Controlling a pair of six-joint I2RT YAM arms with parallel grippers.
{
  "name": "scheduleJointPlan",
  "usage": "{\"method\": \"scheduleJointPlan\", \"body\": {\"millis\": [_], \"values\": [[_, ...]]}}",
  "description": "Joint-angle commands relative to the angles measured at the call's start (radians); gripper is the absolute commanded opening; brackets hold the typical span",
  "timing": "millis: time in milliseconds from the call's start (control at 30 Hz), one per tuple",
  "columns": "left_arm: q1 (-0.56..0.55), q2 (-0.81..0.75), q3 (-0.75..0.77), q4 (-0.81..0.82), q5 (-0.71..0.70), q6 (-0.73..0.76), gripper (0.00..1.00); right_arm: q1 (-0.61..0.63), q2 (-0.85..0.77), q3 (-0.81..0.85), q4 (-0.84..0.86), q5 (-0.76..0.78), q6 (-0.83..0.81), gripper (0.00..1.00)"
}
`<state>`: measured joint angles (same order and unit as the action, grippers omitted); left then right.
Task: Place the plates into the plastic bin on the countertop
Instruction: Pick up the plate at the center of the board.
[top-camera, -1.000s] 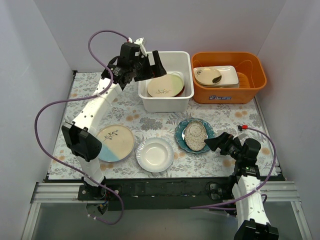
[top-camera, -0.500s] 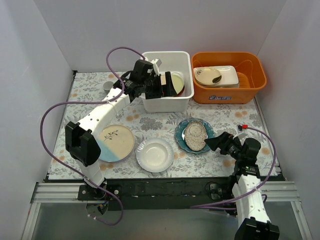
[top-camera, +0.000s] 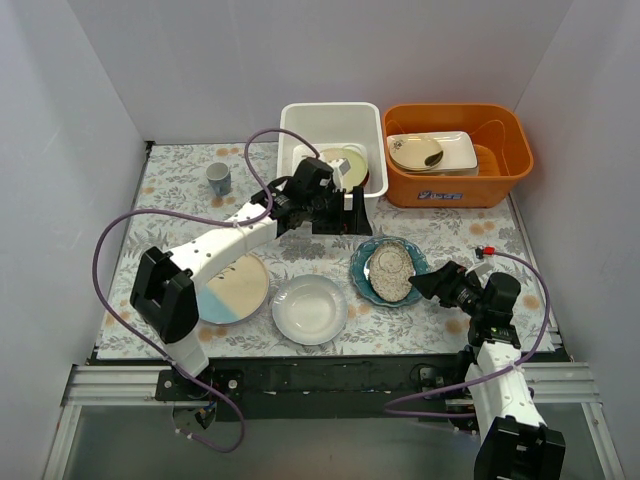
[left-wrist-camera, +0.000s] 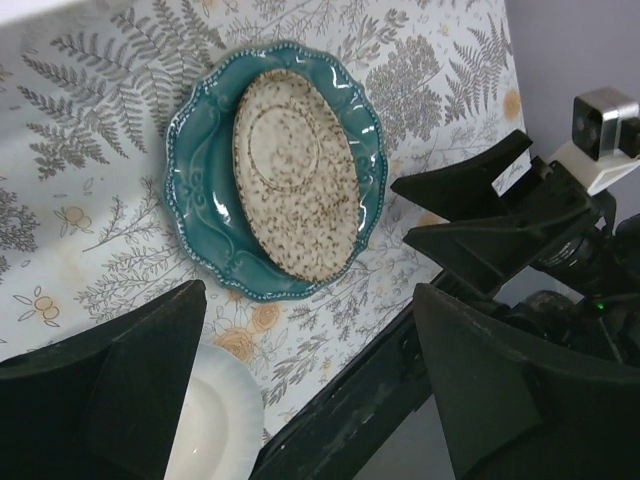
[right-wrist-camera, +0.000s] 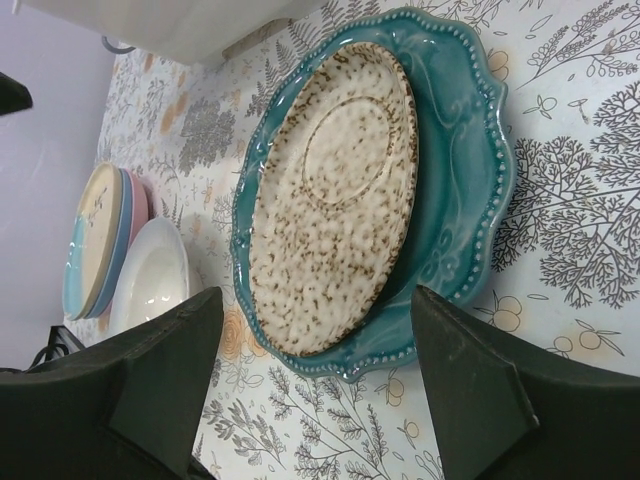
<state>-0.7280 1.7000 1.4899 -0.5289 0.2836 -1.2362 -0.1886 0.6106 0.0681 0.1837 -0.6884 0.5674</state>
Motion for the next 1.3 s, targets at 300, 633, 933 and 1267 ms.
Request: {"method": "scheduleJointPlan", "body": {"millis": [300,633,933,1267], "values": [[-0.077,0.052,-0.138,0.168,0.006,-0.071,0.73,0.001,0.012,0.021,0.059,-0.025,-0.003,0.81],[-0.106,0.118,-0.22,0.303,0.065,-0.127,0.65,0.001,0.011,0.015,0.054,-0.034,-0.001,0.83],[-0.11,0.162,-0.306,0.452,0.12,-0.172,0.58,0.001,-0.012,0.015,0.039,-0.033,-0.009,0.84],[-0.11,0.225,-0.349,0.569,0.172,-0.21,0.56,0.0,-0.017,0.012,0.033,-0.028,-0.014,0.84]]}}
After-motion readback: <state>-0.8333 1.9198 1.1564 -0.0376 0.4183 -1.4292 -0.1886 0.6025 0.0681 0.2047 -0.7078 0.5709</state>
